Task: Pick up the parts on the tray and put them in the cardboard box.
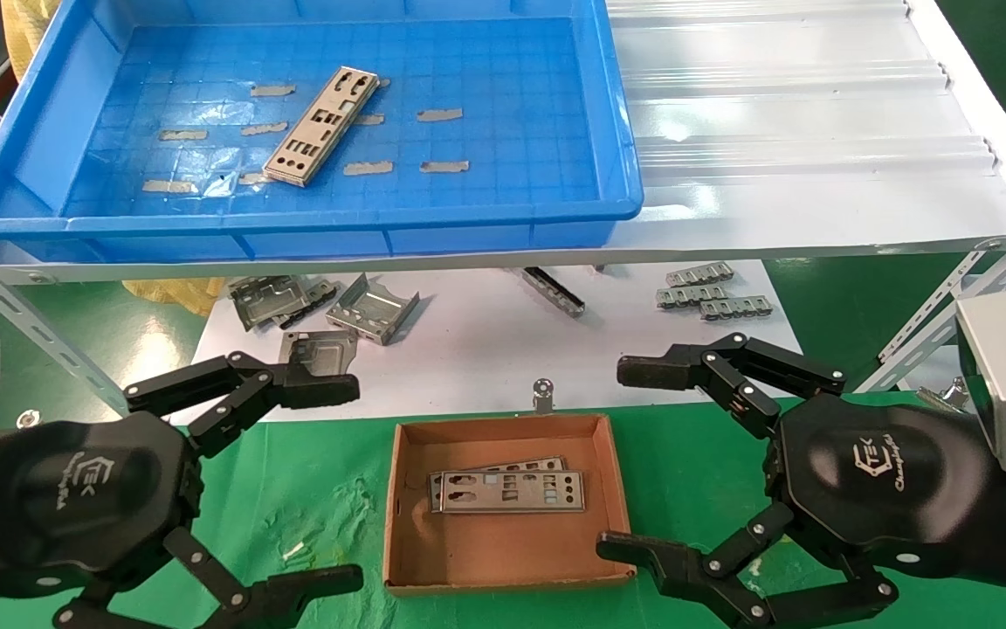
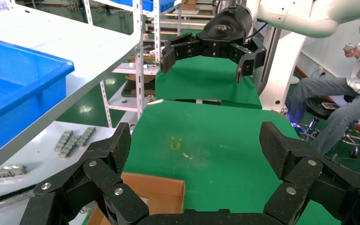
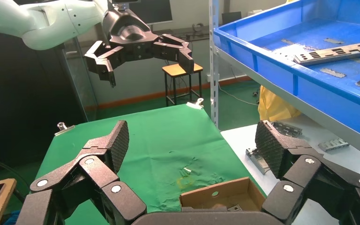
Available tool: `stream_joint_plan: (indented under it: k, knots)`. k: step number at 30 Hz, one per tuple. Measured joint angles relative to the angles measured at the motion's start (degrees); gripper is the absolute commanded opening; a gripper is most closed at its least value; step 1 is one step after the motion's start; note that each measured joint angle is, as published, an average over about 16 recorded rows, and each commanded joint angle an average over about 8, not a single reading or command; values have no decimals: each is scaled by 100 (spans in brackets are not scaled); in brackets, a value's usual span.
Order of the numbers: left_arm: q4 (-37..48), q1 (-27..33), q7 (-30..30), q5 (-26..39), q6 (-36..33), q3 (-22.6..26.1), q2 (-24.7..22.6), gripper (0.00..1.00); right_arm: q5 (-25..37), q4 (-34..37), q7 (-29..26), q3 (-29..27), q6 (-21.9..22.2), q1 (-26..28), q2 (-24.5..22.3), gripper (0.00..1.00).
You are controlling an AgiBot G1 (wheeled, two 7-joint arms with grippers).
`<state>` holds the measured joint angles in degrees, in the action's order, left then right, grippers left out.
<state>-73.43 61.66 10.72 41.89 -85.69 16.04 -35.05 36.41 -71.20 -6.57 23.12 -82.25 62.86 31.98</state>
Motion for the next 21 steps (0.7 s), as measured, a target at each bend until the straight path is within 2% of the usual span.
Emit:
stream_joint_plan:
  k: [21]
  knots:
    - [0,0,0,0,0,0,0,100,0,0,0,0,0,0,0,0]
